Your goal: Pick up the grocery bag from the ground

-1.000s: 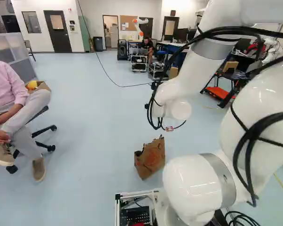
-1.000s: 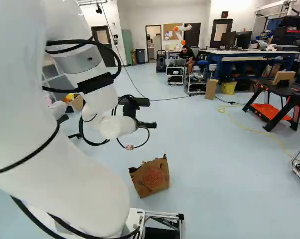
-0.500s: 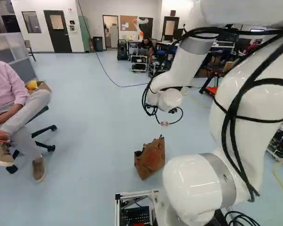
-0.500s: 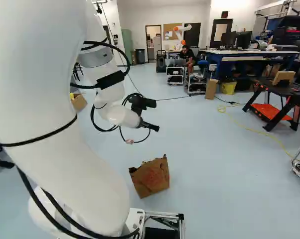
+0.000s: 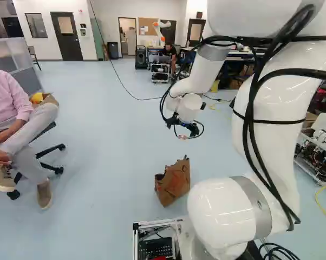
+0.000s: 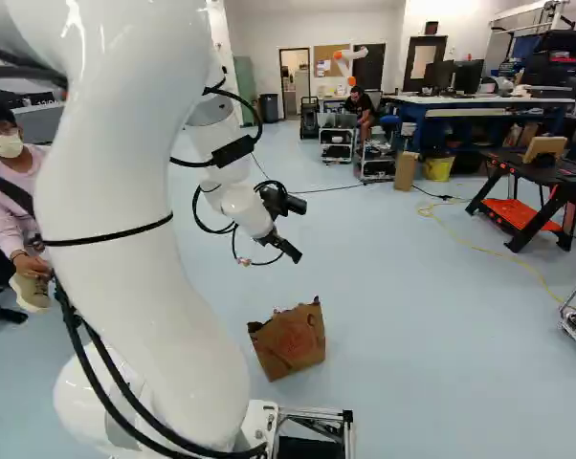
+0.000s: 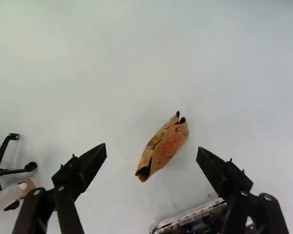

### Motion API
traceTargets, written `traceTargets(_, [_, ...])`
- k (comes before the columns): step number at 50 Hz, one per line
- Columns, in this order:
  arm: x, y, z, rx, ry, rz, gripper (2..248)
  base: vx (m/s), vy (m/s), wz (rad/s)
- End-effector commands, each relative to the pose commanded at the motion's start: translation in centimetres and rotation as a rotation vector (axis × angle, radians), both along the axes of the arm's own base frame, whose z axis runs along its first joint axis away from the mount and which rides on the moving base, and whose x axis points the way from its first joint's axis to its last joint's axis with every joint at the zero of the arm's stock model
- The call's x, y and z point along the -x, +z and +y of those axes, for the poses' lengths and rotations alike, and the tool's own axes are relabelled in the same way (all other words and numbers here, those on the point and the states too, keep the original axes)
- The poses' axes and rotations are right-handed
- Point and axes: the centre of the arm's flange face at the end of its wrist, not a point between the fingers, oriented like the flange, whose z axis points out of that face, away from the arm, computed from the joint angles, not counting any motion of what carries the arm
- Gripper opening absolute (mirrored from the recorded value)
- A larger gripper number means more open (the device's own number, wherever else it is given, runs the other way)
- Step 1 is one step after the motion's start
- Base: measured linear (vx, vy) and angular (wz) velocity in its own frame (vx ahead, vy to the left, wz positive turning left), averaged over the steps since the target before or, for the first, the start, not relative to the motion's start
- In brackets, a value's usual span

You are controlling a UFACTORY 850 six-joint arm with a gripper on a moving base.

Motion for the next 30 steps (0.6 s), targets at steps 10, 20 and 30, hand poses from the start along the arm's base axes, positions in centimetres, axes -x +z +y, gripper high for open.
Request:
traceTargets(10, [-2.1, -0.6, 0.3, -0.071, -0.042, 0.071, 247, 0.000, 0.000, 0.000])
traceTargets(20, [-5.2, -2.7, 0.1, -0.099, -0.079, 0.104, 247, 0.000, 0.000, 0.000])
traceTargets(30, [-8.1, -5.4, -0.1, -0.148, -0.148, 0.146, 247, 0.000, 0.000, 0.000])
